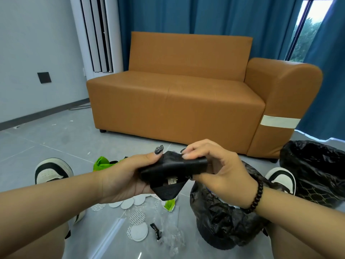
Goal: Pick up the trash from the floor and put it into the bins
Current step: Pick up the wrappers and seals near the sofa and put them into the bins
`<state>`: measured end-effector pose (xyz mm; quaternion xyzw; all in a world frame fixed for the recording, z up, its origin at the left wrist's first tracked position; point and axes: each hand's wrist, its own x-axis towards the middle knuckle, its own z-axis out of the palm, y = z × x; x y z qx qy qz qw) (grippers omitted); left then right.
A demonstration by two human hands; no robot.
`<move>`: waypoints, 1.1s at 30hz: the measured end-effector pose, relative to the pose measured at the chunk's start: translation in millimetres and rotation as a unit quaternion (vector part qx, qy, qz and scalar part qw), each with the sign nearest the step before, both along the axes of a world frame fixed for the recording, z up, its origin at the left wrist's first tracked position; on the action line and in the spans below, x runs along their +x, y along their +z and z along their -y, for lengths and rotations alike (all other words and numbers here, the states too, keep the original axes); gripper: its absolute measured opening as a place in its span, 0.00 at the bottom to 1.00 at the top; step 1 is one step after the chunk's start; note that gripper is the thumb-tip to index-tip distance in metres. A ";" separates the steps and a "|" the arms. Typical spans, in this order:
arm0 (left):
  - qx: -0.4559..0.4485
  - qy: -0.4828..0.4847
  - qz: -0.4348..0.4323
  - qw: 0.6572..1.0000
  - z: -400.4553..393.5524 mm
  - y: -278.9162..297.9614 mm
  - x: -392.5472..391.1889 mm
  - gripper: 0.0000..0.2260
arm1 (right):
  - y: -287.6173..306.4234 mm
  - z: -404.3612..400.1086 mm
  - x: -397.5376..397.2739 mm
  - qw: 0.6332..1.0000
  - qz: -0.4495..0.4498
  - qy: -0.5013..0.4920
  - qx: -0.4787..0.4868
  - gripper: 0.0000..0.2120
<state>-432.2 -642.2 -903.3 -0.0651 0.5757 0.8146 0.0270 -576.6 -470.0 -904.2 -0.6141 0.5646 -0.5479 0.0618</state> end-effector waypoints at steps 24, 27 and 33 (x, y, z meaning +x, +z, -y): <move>-0.197 0.161 -0.050 0.966 -27.0 -23.9 -74.9 0.26 | -14.9 -8.8 -30.5 0.907 0.403 -0.084 0.086 0.17; -0.220 0.147 -0.055 0.963 -35.1 -29.0 -93.9 0.24 | -18.3 -16.0 -43.7 0.919 0.364 -0.129 0.075 0.18; -0.271 0.100 -0.048 0.956 -45.1 -49.6 -128.0 0.32 | -26.6 -39.6 -69.4 0.945 0.208 -0.233 0.099 0.20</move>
